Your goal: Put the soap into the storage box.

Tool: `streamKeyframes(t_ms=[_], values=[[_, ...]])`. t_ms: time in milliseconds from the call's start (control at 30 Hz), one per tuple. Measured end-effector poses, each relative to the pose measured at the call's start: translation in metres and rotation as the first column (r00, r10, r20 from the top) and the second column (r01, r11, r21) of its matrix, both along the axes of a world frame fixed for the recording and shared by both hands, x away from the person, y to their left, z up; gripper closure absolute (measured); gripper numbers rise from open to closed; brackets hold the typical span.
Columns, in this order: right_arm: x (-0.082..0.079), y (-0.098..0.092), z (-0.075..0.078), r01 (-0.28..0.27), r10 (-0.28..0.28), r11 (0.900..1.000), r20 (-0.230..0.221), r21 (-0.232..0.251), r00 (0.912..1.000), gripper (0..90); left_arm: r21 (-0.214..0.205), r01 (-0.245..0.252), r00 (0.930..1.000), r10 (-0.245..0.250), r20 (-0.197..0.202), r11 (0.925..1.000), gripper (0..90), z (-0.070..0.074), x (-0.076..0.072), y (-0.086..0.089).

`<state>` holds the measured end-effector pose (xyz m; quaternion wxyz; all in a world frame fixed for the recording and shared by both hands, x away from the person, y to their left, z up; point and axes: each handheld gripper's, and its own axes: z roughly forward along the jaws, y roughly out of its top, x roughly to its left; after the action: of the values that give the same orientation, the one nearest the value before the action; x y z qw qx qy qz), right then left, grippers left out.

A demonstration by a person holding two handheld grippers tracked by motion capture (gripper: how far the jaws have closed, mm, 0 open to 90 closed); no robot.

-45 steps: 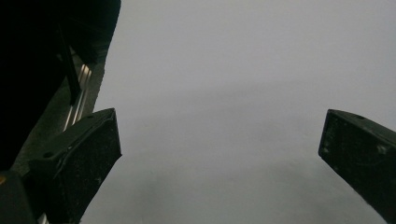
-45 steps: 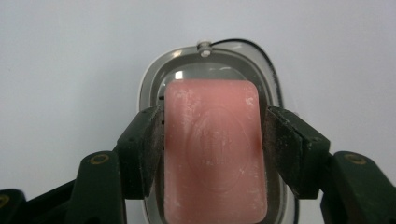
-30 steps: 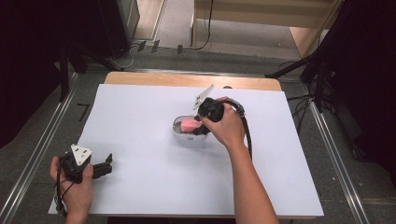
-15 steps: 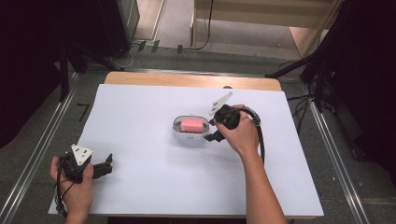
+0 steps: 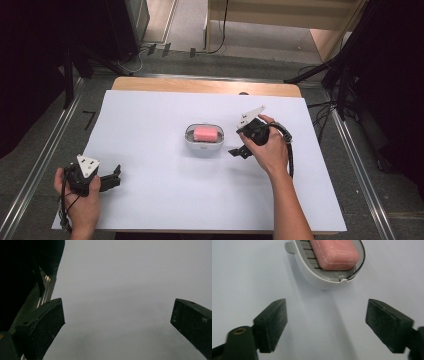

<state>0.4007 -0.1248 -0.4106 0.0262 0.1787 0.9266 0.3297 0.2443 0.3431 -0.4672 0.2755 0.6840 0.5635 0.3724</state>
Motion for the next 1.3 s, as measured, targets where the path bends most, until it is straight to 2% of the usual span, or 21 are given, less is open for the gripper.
streamKeyframes(t_ms=[33,167,467,533,600,733,1300], values=[[-0.002,-0.003,0.001,-0.002,0.002,1.0000,-0.004,0.003,1.0000,23.3,0.000,-0.001,1.0000,0.001,-0.001,1.0000,0.0,0.000,0.000,0.000],[-0.009,-0.011,0.001,0.013,-0.013,0.9999,0.007,-0.007,0.9999,23.3,0.006,-0.002,1.0000,0.002,0.001,1.0000,0.0,0.000,0.000,-0.001],[-0.026,-0.034,-0.007,0.046,-0.046,0.9989,0.007,0.005,0.9989,20.4,0.017,-0.003,1.0000,0.003,-0.002,0.9998,0.0,0.000,0.000,-0.002],[-0.030,-0.040,-0.009,0.066,-0.066,0.9978,0.019,0.002,0.9976,16.4,0.018,-0.002,1.0000,0.002,-0.001,0.9998,0.0,0.000,0.000,-0.002],[-0.034,-0.047,-0.010,0.076,-0.077,0.9968,0.014,0.024,0.9970,16.7,0.018,-0.001,1.0000,0.001,-0.001,0.9998,0.0,0.000,0.000,-0.002],[-0.040,-0.057,-0.012,0.095,-0.097,0.9942,0.033,0.049,0.9947,16.0,0.021,-0.002,1.0000,0.002,-0.004,0.9998,0.0,0.000,0.000,-0.002],[-0.064,-0.094,-0.030,0.166,-0.168,0.9843,0.033,0.060,0.9853,15.6,0.024,-0.001,1.0000,0.001,-0.002,0.9997,0.0,0.000,-0.001,-0.002]])
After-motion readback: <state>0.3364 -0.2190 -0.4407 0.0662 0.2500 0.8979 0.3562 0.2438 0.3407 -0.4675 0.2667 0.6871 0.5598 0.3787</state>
